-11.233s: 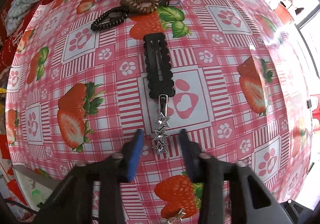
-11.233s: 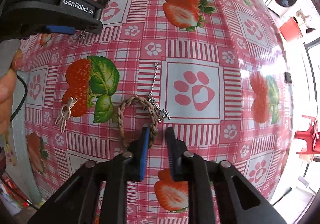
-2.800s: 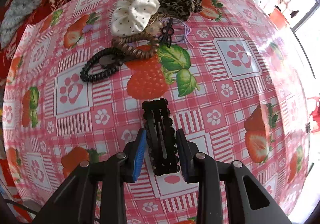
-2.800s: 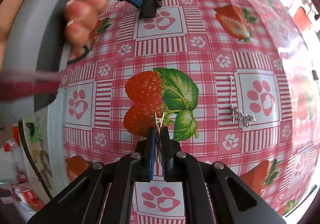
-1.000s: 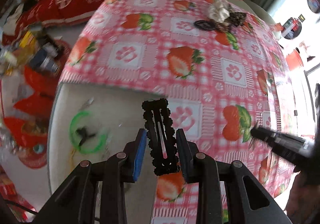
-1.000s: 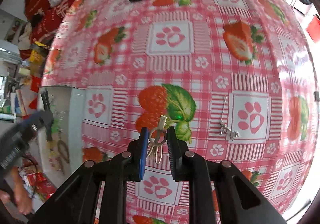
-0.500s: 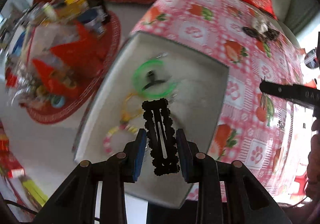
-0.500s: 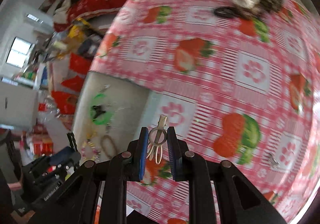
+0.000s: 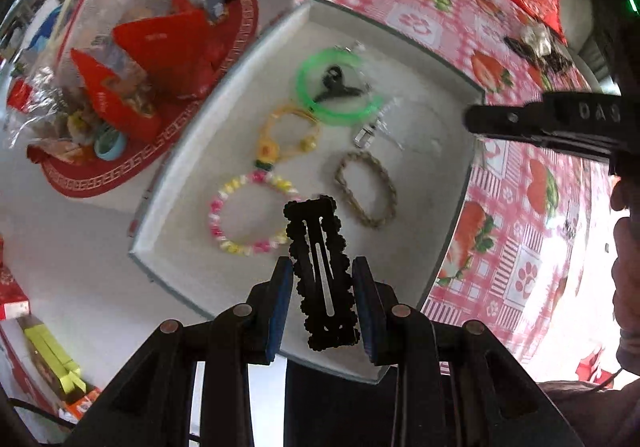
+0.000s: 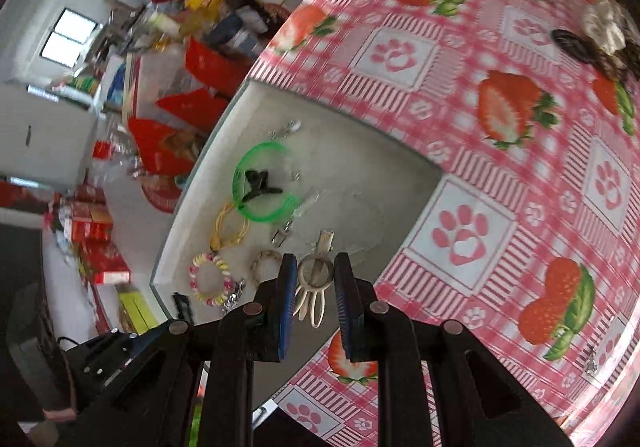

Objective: Organize jewelry

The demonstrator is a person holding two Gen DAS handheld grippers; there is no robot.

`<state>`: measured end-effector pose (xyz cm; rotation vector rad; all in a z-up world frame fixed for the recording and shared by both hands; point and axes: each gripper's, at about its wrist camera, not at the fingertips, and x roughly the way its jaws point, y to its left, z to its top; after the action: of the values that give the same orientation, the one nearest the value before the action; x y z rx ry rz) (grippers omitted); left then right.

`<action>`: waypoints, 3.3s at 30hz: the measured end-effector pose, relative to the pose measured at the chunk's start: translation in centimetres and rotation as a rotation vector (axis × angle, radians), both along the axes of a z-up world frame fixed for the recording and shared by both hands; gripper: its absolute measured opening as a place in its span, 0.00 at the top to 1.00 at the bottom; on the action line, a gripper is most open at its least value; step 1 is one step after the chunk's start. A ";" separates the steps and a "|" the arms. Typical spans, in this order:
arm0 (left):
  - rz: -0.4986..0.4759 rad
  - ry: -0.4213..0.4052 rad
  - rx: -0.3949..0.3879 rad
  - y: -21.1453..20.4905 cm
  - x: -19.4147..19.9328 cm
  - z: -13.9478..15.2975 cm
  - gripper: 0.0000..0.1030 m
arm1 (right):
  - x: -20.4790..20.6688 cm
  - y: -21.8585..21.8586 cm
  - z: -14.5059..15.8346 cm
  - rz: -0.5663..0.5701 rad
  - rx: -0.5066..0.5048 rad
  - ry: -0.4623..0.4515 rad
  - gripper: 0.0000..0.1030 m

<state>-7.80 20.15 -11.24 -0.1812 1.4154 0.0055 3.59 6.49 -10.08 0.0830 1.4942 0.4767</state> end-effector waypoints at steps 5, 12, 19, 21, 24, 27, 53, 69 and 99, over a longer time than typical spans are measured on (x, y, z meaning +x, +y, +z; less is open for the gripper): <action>-0.054 0.019 -0.006 -1.7 0.2 -1.9 0.65 | 0.0 1.1 -1.4 0.022 -0.023 0.022 0.80; -0.080 0.053 0.001 -2.4 0.1 -3.7 0.64 | 1.7 1.6 -2.5 0.023 -0.053 0.018 0.80; -0.082 0.065 0.014 -2.7 0.6 -4.6 0.64 | 3.0 2.0 -4.7 0.025 -0.094 0.036 0.80; -0.083 0.067 0.018 -2.5 0.7 -4.7 0.64 | 3.2 2.1 -5.3 0.027 -0.107 0.041 0.80; -0.086 0.074 0.032 -2.6 0.7 -4.8 0.64 | 3.3 2.1 -6.0 0.032 -0.123 0.052 0.79; -0.090 0.076 0.058 -2.3 0.9 -4.9 0.64 | 3.4 2.1 -6.1 0.030 -0.129 0.051 0.79; -0.087 0.008 0.049 -1.8 1.9 -1.1 0.00 | 2.7 1.5 -3.0 -0.007 -0.063 0.040 0.44; -0.076 0.018 0.148 -1.5 2.2 1.1 0.00 | 0.2 0.3 0.2 0.021 -0.158 0.019 0.21; 0.005 -0.001 0.168 1.4 1.4 5.6 0.00 | -3.2 2.2 6.2 0.145 -0.334 -0.157 0.03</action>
<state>-6.42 21.52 -5.62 -0.0456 1.4065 0.1285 0.39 8.71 -3.84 -0.3211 1.4116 0.3353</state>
